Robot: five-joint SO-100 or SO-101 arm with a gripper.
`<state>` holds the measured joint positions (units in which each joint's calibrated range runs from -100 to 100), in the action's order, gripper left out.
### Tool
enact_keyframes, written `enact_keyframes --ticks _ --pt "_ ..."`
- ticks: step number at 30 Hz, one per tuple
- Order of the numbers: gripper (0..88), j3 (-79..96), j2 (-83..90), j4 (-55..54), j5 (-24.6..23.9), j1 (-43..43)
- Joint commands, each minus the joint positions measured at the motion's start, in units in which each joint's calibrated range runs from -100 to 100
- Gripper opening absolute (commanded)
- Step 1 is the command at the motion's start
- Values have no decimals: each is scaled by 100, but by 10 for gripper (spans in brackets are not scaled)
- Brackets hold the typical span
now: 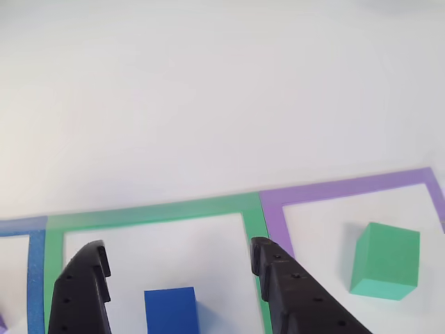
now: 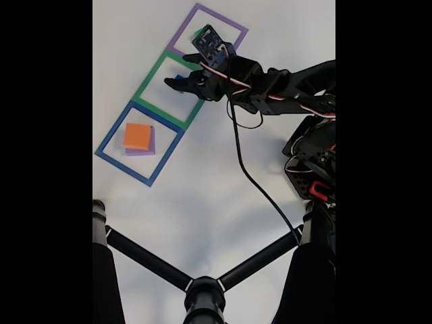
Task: Tower of hanoi
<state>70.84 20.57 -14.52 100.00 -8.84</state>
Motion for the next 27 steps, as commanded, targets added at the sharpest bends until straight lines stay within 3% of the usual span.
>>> enact_keyframes --ticks 1,8,18,27 --pt "190 -482 1589 1885 0 -111" --pt "1 -1982 2727 5252 0 -461" --pt "0 -5771 2270 9542 0 -1460" --pt "0 -7397 1725 10667 0 -2230"
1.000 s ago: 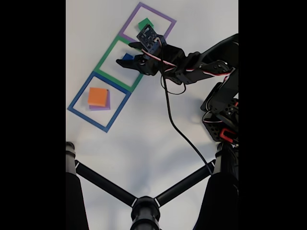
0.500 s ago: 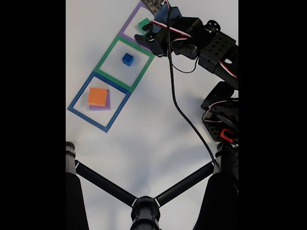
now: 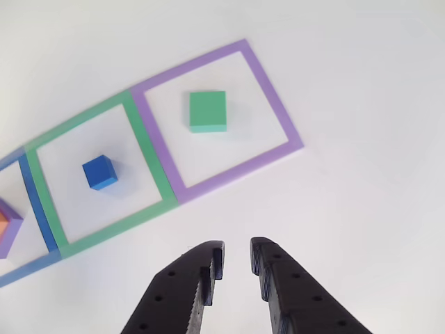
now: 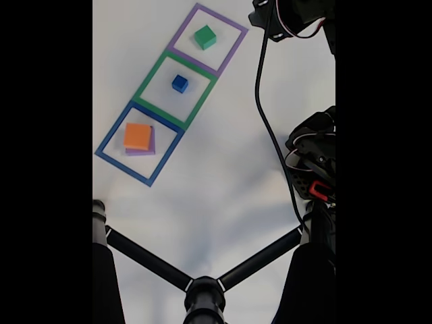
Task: Tower of hanoi
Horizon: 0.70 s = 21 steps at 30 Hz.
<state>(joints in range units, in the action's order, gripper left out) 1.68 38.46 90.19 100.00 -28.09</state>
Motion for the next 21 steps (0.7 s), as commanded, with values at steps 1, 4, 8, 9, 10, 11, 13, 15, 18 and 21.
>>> enact_keyframes --ticks 1,4,8,9,10,11,13,15,18,21 --pt "0 -481 -79 204 0 -405" --pt "0 -472 -112 229 0 -634" --pt "38 -54 -79 34 0 -771" --pt "67 128 -47 -152 0 -779" --pt "102 391 -7 -395 0 -802" --pt "130 636 41 -605 0 -825" --pt "192 1109 113 -1050 0 -878" --pt "241 1563 169 -1528 0 -916" --pt "267 2281 249 -2329 0 -893" --pt "280 3163 393 -3268 0 -832"
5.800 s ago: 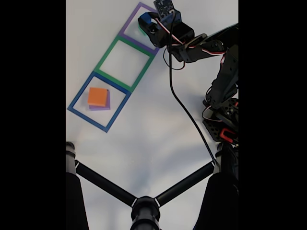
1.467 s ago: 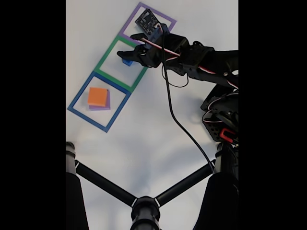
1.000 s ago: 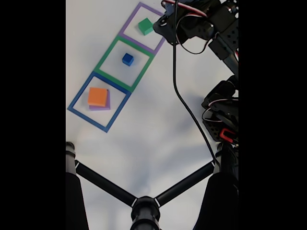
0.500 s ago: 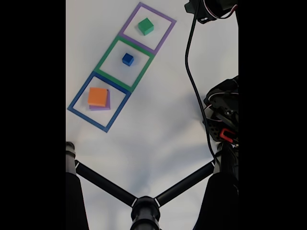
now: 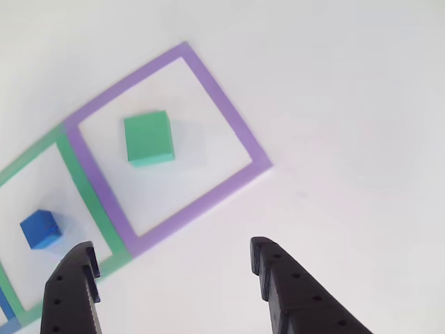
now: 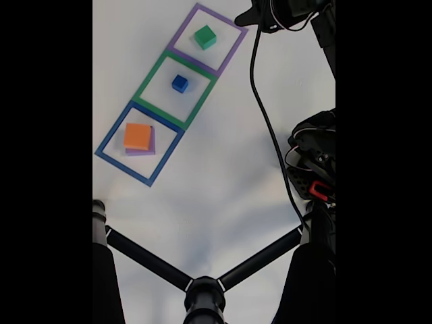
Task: Tower of hanoi
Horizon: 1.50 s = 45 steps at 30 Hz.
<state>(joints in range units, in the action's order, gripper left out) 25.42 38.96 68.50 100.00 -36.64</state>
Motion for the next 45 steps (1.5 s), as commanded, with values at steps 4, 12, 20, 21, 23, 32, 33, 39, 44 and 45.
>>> enact_keyframes --ticks 4,12,20,21,23,32,33,39,44,45 --pt "284 1797 359 -2394 0 69" --pt "282 3442 -154 -5146 0 191" --pt "297 4250 -1188 -7469 0 465" --pt "298 4269 -1372 -7720 0 488" --pt "298 4305 -1748 -8198 0 503" --pt "301 4332 -3319 -10027 0 557" --pt "301 4323 -3455 -10164 0 572" --pt "302 4278 -4048 -10885 0 747" --pt "297 4005 -4569 -11257 0 801" --pt "297 3905 -4713 -11330 0 816"
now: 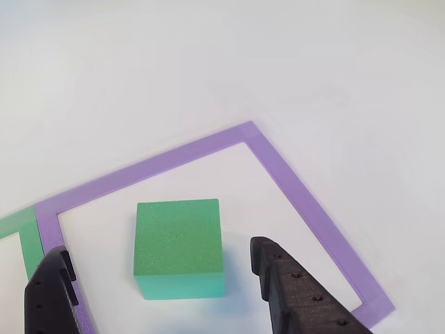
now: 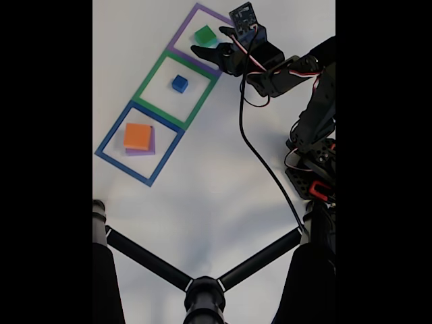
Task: Tower of hanoi
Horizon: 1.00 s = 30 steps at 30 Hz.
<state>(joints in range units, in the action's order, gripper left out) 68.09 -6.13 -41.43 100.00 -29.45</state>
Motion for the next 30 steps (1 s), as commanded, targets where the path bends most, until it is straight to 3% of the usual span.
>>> enact_keyframes --ticks 1,10,30 --pt "297 -452 -317 -385 0 104" --pt "285 -1170 -1062 -490 0 158" --pt "229 -1025 -1126 -507 0 379"
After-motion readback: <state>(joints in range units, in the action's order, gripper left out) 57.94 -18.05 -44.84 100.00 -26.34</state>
